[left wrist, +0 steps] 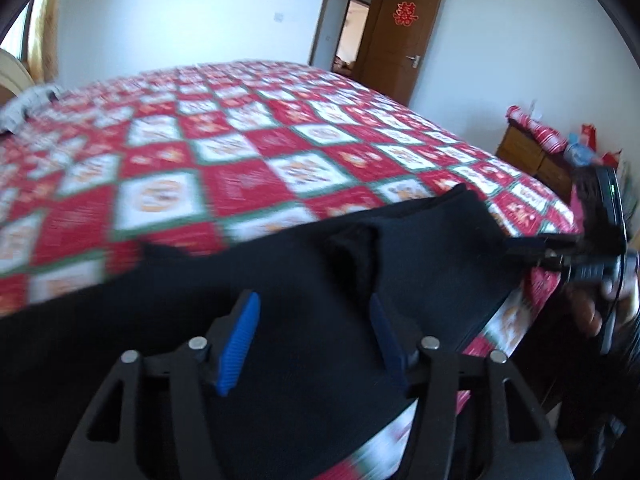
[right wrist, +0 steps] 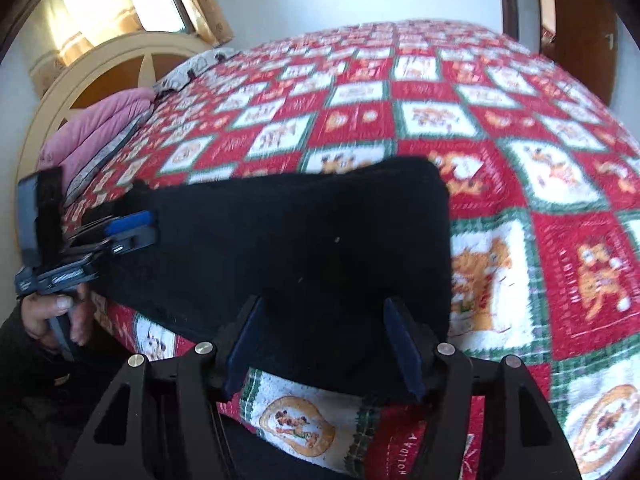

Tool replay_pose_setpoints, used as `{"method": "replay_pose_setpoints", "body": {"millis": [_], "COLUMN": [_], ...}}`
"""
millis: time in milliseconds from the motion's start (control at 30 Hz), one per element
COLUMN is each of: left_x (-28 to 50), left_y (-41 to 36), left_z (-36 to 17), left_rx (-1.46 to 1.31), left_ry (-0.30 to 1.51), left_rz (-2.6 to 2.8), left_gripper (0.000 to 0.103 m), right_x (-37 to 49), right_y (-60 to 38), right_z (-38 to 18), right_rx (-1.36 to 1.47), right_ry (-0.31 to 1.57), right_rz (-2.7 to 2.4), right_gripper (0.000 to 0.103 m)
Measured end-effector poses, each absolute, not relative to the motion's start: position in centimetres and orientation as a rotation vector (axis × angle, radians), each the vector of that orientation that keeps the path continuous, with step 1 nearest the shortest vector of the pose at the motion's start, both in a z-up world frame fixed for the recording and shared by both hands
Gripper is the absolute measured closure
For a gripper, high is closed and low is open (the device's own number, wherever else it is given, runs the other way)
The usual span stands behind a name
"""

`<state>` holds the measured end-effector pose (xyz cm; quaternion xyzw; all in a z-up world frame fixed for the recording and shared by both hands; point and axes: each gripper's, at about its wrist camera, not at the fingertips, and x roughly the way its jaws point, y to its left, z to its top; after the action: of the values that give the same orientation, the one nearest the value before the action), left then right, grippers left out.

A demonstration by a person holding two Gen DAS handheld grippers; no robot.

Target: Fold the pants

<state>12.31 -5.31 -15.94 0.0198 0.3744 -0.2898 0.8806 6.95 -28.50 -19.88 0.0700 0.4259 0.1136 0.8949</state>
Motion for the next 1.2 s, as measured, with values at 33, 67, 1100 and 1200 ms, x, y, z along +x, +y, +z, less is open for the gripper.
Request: {"method": "replay_pose_setpoints", "body": {"millis": [33, 67, 1100, 1200], "left_x": [11.8, 11.3, 10.8, 10.6], "left_y": [-3.8, -1.9, 20.1, 20.3], "left_z": [-15.6, -15.2, -21.2, -20.8], "left_rx": [0.063, 0.091, -0.266, -0.297], "left_ry": [0.769, 0.754, 0.83, 0.838], "left_rz": [-0.573, -0.533, -0.205, -0.244], "left_gripper": [0.039, 0.035, 0.058, 0.082], "right_x": [6.9, 6.9, 6.1, 6.0], "right_y": [-28.8, -29.0, -25.9, -25.6], "right_z": [-19.7, -19.4, -19.2, -19.3], "right_rx": [0.149, 0.158, 0.118, 0.109], "right_ry": [0.87, 0.853, 0.776, 0.776], "right_rz": [0.228, 0.222, 0.221, 0.223], "right_gripper": [0.04, 0.04, 0.04, 0.04]}}
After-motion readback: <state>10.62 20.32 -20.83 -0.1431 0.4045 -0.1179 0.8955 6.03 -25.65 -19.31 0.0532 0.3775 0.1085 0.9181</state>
